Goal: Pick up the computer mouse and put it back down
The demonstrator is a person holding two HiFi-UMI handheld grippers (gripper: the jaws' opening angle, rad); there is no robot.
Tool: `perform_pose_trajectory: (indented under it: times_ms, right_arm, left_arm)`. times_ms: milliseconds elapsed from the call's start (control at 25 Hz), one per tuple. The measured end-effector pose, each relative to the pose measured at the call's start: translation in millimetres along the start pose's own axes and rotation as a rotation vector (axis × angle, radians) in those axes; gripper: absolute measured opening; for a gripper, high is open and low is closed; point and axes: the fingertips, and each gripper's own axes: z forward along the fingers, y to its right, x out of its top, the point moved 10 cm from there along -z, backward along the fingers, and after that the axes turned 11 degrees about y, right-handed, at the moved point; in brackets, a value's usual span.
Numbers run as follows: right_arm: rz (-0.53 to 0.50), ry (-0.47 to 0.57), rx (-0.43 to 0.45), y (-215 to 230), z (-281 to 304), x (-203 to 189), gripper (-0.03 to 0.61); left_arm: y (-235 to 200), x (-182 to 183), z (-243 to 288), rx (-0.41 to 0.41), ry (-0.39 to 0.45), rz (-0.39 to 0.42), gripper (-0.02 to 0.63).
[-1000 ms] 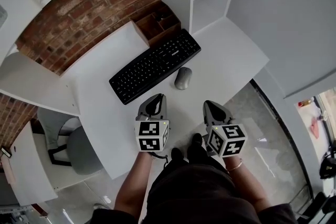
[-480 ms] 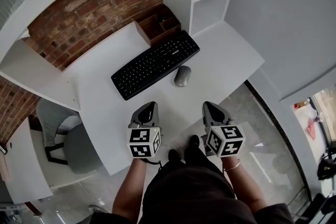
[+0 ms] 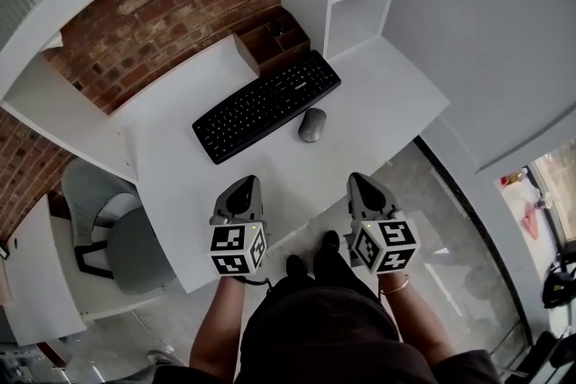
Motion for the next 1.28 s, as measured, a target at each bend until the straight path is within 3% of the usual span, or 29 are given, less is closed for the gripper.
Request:
perform_pose_trajectory:
  times_ms: [320, 1280]
  right_arm:
    - [-0.029, 0.01, 0.014, -4.5, -11.1, 3.4, 0.003]
    - [-0.048, 0.046, 0.048, -0.2, -2.6, 13.8, 0.003]
  left_arm:
    - [1.3, 7.2, -12.1, -0.007, 0.051, 0.004, 0.009]
    - [-4.1, 12.5, -4.2, 0.011, 0.07, -0.001, 0.009]
